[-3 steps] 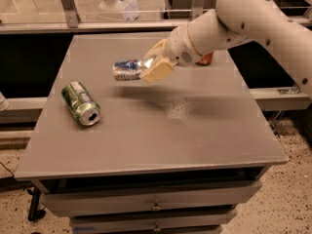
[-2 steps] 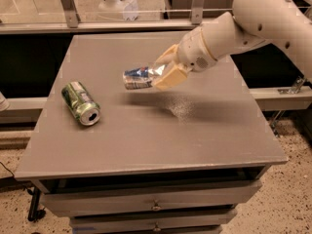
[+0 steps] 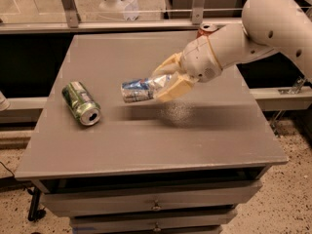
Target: Move redbull can near green can
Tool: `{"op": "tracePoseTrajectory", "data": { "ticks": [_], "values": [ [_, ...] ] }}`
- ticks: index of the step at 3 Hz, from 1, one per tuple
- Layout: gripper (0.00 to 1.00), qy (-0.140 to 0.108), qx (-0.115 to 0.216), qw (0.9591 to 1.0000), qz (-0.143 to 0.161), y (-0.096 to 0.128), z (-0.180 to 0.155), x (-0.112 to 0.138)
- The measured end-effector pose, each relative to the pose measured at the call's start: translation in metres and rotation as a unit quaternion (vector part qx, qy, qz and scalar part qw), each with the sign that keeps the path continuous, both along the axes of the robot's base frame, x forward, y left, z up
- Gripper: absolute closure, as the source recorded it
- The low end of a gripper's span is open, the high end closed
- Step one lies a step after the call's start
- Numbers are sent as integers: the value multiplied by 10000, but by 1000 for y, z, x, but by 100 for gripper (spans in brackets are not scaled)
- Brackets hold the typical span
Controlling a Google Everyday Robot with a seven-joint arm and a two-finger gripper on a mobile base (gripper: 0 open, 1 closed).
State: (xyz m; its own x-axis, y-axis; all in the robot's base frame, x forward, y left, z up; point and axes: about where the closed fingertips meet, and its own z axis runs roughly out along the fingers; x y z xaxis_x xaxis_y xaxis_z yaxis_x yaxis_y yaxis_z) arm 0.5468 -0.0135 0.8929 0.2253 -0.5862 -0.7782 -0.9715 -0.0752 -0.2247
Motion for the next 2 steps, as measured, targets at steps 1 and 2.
{"op": "tracePoseTrajectory", "data": {
  "ticks": [1, 2],
  "values": [
    [100, 83, 85, 9976, 676, 14, -2, -24],
    [100, 88, 81, 9976, 681, 14, -2, -24]
  ]
}}
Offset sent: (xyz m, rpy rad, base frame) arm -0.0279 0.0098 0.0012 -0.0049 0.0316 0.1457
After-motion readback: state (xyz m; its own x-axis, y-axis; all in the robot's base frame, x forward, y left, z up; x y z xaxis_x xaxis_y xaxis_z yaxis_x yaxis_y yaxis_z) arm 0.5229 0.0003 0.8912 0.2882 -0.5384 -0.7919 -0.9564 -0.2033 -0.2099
